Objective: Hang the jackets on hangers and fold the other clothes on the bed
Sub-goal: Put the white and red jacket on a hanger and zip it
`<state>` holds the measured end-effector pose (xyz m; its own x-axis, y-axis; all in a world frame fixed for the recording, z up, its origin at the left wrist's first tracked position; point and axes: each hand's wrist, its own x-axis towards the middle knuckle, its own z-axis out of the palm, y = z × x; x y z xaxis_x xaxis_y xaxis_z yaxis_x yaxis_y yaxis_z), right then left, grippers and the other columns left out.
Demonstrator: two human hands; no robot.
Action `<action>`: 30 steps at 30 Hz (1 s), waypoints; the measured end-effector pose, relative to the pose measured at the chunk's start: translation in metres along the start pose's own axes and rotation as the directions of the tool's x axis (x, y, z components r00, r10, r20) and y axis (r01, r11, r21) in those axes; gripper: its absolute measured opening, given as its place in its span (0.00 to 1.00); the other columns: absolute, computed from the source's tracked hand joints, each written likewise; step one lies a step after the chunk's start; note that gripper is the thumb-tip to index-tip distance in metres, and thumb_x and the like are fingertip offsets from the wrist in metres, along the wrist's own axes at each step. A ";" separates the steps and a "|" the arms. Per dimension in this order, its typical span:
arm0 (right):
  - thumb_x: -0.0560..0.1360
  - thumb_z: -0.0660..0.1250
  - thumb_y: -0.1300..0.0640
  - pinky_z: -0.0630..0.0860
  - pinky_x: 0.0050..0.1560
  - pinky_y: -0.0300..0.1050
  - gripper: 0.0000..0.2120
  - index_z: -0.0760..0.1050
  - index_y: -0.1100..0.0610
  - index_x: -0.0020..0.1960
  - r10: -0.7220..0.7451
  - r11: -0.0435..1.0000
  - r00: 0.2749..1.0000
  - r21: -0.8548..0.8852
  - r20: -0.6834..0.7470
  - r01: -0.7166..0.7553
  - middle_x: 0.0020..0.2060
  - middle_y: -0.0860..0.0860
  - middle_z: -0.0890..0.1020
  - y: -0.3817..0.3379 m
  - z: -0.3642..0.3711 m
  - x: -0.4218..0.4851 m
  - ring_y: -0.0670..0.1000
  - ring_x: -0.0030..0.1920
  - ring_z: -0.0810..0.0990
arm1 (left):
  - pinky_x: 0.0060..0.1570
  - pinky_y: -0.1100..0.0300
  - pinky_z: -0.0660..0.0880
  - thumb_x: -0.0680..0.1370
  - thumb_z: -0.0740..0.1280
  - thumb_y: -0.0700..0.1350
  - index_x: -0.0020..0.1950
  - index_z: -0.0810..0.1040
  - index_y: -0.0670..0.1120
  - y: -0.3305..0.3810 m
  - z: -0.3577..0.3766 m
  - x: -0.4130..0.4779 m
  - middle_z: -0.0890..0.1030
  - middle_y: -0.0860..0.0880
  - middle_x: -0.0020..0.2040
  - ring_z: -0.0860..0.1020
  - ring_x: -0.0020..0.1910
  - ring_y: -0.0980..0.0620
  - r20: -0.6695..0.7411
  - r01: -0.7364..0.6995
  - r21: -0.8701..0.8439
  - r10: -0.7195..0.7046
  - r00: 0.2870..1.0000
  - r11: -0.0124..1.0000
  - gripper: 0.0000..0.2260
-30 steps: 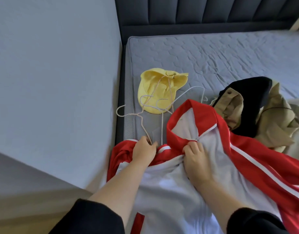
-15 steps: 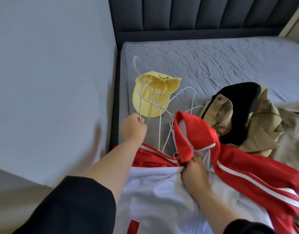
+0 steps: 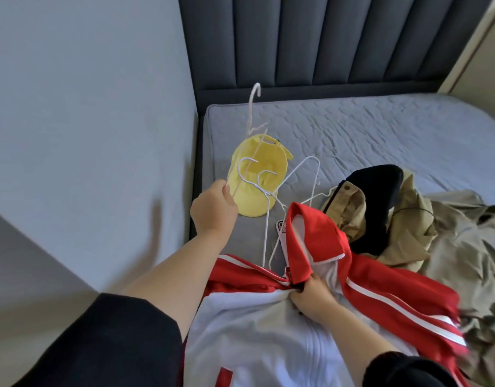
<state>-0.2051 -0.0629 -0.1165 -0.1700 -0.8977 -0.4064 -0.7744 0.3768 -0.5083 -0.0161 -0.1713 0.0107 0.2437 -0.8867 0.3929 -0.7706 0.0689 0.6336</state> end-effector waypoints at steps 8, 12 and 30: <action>0.74 0.61 0.57 0.68 0.66 0.44 0.26 0.65 0.60 0.71 -0.009 0.999 1.000 0.041 0.020 0.008 0.72 0.55 0.64 -0.011 -0.015 -0.016 0.56 0.69 0.68 | 0.32 0.56 0.63 0.81 0.59 0.42 0.46 0.79 0.42 0.010 -0.028 -0.007 0.81 0.42 0.37 0.71 0.34 0.43 -0.032 -0.172 -0.017 0.171 0.985 0.985 0.10; 0.74 0.63 0.57 0.72 0.61 0.46 0.21 0.70 0.59 0.66 -0.019 0.998 1.000 0.063 0.021 0.017 0.65 0.56 0.72 -0.018 -0.026 -0.025 0.55 0.61 0.75 | 0.36 0.53 0.68 0.80 0.60 0.41 0.48 0.80 0.41 0.023 -0.041 -0.008 0.81 0.40 0.39 0.75 0.39 0.37 -0.107 -0.113 -0.080 0.104 0.989 0.990 0.10; 0.78 0.56 0.67 0.73 0.41 0.47 0.08 0.72 0.61 0.44 0.095 0.246 0.993 0.968 -0.066 0.041 0.28 0.55 0.78 -0.073 -0.124 -0.069 0.51 0.30 0.79 | 0.42 0.52 0.71 0.79 0.62 0.43 0.48 0.82 0.44 0.035 -0.017 -0.141 0.83 0.43 0.44 0.78 0.45 0.42 0.532 -0.188 -0.181 0.257 0.807 0.965 0.09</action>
<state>-0.2126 -0.0568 0.0426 -0.2829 -0.8708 -0.4022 0.3927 0.2774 -0.8768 -0.0671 -0.0363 -0.0106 -0.3148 -0.9408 0.1256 -0.6830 0.3164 0.6583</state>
